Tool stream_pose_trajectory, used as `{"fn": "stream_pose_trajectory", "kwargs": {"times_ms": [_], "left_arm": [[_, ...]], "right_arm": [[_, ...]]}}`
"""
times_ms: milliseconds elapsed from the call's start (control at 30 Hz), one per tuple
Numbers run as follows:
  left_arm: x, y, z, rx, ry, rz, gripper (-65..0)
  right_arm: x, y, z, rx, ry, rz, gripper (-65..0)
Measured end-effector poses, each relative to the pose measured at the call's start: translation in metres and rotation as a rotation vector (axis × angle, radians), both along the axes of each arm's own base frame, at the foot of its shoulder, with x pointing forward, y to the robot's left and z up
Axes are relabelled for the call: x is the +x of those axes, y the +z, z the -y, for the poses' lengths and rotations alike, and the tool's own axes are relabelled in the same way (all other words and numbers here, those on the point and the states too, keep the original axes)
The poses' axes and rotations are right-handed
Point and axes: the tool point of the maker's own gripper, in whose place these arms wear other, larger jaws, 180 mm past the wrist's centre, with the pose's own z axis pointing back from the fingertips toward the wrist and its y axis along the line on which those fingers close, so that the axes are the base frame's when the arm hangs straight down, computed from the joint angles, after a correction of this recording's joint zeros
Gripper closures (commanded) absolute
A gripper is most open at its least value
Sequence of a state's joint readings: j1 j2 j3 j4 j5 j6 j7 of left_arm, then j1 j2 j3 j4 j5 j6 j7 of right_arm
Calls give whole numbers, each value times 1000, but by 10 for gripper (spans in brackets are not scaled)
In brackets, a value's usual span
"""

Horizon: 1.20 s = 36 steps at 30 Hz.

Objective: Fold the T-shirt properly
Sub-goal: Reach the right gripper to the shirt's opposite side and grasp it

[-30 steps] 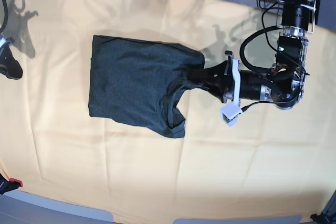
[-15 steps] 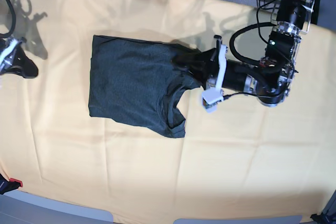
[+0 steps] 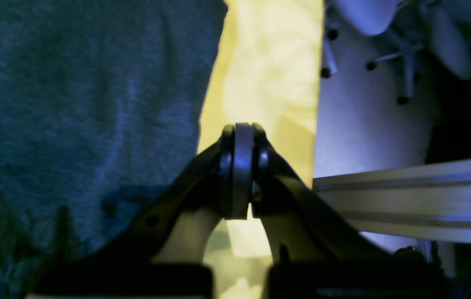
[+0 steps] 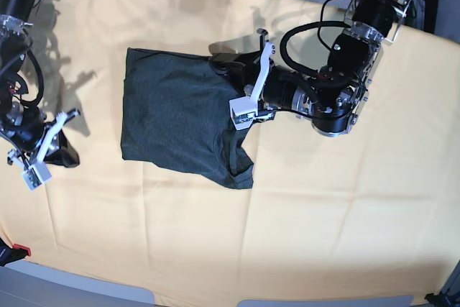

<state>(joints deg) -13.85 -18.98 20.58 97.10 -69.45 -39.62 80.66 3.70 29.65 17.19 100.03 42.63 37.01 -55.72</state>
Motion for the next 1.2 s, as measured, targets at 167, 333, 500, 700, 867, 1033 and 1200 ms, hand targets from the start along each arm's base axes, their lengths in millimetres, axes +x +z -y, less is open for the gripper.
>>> {"fn": "stream_pose_trajectory", "kwargs": {"times_ms": [167, 333, 500, 700, 867, 1033, 1200], "left_arm": [[5, -10, -5, 59, 15, 34, 0], [6, -11, -6, 63, 16, 36, 0], [8, -13, -7, 79, 23, 47, 0], [-7, -20, -2, 84, -15, 20, 0], [-29, -42, 4, 164, -98, 28, 0], [-23, -52, 7, 201, -83, 98, 0], [-13, -54, 7, 207, -51, 147, 0]], "right_arm": [[32, -4, 19, -107, -125, 31, 0], [47, -28, -12, -108, -17, -25, 0], [62, -39, -32, -116, 75, -57, 0], [66, -64, -55, -119, 172, -141, 0], [59, -72, -74, -114, 257, -167, 0], [51, -84, -87, -138, 307, -199, 0], [46, -93, -96, -173, 342, -207, 0]]}}
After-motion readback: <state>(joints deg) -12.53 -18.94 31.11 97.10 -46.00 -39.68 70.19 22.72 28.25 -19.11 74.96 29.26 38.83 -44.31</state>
